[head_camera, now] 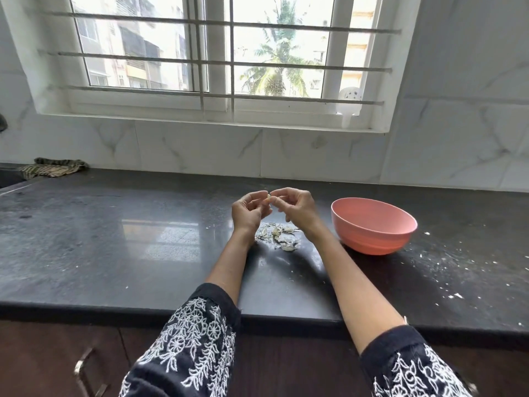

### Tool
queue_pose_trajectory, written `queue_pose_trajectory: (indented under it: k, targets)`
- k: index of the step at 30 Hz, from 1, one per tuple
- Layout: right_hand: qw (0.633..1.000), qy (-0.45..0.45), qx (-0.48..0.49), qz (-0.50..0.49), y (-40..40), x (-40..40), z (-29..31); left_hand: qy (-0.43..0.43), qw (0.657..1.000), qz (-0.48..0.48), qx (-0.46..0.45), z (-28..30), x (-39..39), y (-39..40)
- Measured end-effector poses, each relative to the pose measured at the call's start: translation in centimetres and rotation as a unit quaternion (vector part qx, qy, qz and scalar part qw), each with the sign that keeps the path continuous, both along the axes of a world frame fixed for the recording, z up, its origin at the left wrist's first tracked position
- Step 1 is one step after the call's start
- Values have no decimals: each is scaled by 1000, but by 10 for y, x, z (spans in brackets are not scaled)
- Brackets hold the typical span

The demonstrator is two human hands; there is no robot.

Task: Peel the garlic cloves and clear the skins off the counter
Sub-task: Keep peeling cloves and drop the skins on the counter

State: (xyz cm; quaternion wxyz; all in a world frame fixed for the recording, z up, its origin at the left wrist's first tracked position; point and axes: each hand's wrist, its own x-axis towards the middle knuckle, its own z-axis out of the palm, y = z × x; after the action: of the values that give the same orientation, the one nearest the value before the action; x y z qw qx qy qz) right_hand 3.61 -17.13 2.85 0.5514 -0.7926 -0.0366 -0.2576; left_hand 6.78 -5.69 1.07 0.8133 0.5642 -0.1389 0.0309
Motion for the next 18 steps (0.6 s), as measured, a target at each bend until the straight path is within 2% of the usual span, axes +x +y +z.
queue_pose_trajectory:
  k: [4, 10, 16, 18]
  targets:
    - [999, -5, -32, -6, -1, 0, -3, -21, 1000, -8, 22, -1, 0, 0]
    - [1000, -13, -17, -22, -2, 0, -1, -20, 999, 13, 42, -2, 1, -1]
    - [996, -19, -54, -62, -5, 2, -1, 5, 1000, -12, 13, -1, 0, -2]
    - [997, -14, -41, -59, -4, 1, 0, 7, 1000, -27, 10, -1, 0, -1]
